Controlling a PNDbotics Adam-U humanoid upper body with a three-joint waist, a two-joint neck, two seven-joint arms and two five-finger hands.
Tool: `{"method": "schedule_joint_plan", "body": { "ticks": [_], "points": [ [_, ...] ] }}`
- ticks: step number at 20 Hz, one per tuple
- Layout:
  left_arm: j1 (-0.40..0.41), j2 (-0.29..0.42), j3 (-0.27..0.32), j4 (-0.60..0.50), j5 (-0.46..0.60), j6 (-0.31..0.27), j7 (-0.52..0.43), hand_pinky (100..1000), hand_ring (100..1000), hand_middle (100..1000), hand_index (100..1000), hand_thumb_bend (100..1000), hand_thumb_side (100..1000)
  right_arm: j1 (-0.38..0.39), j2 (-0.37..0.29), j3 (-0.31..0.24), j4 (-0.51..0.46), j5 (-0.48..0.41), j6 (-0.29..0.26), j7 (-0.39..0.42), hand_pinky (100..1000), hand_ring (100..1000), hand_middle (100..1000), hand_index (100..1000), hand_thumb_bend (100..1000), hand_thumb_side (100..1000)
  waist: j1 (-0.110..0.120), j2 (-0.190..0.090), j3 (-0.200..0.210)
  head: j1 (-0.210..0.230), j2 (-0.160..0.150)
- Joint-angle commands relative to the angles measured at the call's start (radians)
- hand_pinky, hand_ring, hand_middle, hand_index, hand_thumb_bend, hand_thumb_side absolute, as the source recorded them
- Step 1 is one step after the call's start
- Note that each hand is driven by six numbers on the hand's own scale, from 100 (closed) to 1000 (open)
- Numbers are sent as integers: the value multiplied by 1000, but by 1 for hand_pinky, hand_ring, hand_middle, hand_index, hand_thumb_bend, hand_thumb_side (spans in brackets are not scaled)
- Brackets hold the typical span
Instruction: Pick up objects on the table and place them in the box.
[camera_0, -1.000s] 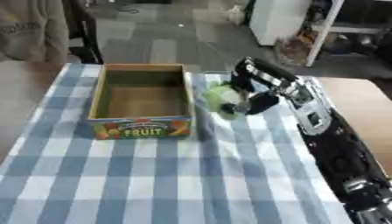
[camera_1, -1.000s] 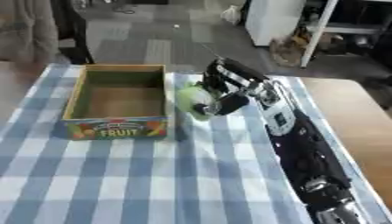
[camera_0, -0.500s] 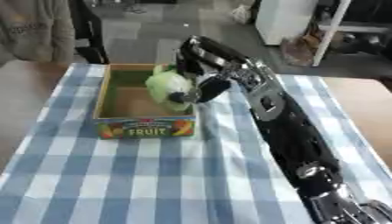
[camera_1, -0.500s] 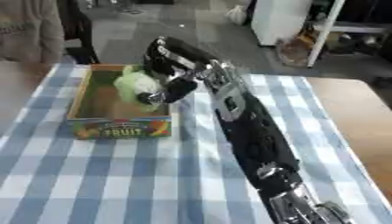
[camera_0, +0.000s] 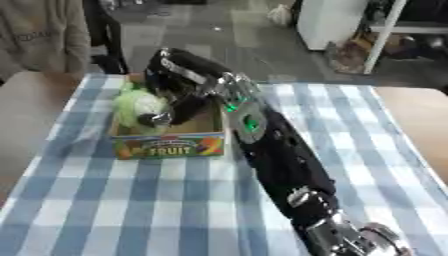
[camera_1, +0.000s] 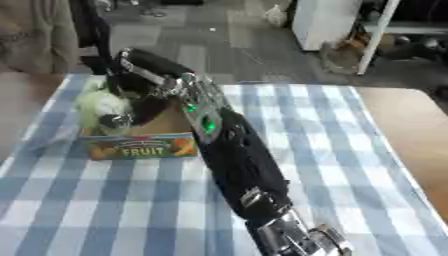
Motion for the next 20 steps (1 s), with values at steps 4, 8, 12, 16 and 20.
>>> {"method": "schedule_joint_plan", "body": {
  "ticks": [4,8,12,16,20],
  "points": [
    [-14,6,1,-19,6,1,-5,611,584,593,656,100,596,-47,-4,-57,65,171,72,-139,229,306,320,408,425,251,9,-11,0,-4,-10],
    [-14,6,1,-19,6,1,-5,611,584,593,656,100,597,-49,-13,-82,112,261,114,-218,231,308,319,408,438,285,10,-11,-4,-3,-11],
    [-14,5,0,-19,7,1,-5,611,584,593,656,100,597,-45,-12,-96,147,311,135,-270,233,310,320,408,438,285,11,-12,-6,-4,-12],
    [-14,3,-1,-19,8,0,-7,611,584,593,656,100,598,-41,-8,-112,165,350,163,-313,234,311,319,407,437,276,15,-12,-6,-5,-12],
    [-13,3,0,-19,8,0,-6,611,584,593,656,100,597,-38,-13,-123,178,374,189,-343,236,313,323,411,437,273,16,-12,-4,-5,-11]
  ]
}}
